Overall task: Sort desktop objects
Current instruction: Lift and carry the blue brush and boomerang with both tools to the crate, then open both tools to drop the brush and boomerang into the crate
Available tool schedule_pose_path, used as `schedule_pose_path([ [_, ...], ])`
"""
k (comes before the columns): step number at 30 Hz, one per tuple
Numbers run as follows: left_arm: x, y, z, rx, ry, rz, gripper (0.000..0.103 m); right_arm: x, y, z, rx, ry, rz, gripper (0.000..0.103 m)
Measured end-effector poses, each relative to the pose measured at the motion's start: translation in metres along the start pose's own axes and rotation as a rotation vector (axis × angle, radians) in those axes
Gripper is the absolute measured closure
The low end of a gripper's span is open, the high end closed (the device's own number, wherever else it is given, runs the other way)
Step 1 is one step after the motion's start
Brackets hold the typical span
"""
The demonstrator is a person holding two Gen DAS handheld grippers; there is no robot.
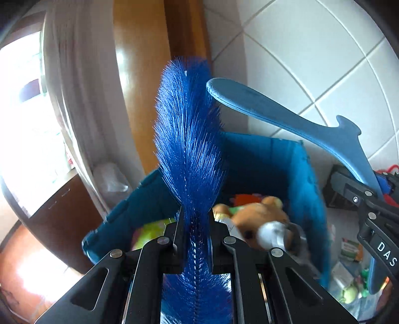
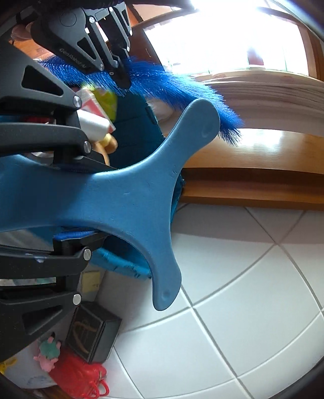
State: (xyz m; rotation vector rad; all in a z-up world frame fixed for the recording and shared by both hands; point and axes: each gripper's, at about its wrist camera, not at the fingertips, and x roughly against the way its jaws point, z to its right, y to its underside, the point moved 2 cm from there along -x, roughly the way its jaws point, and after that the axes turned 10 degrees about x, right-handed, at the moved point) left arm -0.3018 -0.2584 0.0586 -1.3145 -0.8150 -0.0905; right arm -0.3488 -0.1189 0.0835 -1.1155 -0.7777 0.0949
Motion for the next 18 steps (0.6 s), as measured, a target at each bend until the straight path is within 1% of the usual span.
schedule_pose_path([
  [4, -0.041, -0.023, -0.030, -0.042, 0.004, -0.038, 0.091, -0.040, -0.026, -0.026, -0.006, 0.024, -0.043, 0.068],
  [6, -0.057, -0.031, -0.039, -0.049, 0.019, -0.058, 0.091, -0.054, -0.032, -0.032, -0.002, 0.042, -0.067, 0.068],
  [9, -0.080, -0.040, -0.042, -0.069, 0.055, -0.088, 0.090, -0.075, -0.042, -0.037, 0.006, 0.079, -0.113, 0.068],
  [10, -0.085, -0.041, -0.041, -0.078, 0.066, -0.097, 0.087, -0.080, -0.043, -0.034, 0.005, 0.092, -0.126, 0.068],
  [11, -0.090, -0.042, -0.039, -0.086, 0.076, -0.106, 0.080, -0.085, -0.044, -0.032, 0.005, 0.106, -0.140, 0.068],
  [12, -0.091, -0.042, -0.037, -0.089, 0.082, -0.107, 0.076, -0.090, -0.046, -0.030, 0.003, 0.123, -0.151, 0.067],
  [13, -0.091, -0.042, -0.035, -0.091, 0.086, -0.107, 0.065, -0.092, -0.047, -0.029, 0.003, 0.139, -0.160, 0.065],
  [14, -0.091, -0.042, -0.033, -0.094, 0.090, -0.107, 0.051, -0.094, -0.046, -0.027, 0.002, 0.153, -0.167, 0.051],
  [15, -0.091, -0.042, -0.031, -0.096, 0.095, -0.107, 0.044, -0.096, -0.046, -0.025, 0.002, 0.167, -0.173, 0.027],
  [16, -0.091, -0.042, -0.029, -0.098, 0.099, -0.106, 0.036, -0.098, -0.045, -0.024, 0.002, 0.180, -0.179, 0.016],
  [17, -0.091, -0.042, -0.027, -0.100, 0.104, -0.106, 0.035, -0.099, -0.045, -0.022, 0.003, 0.188, -0.182, 0.006],
  [18, -0.091, -0.042, -0.025, -0.102, 0.108, -0.106, 0.035, -0.099, -0.044, -0.020, 0.004, 0.194, -0.184, 0.006],
])
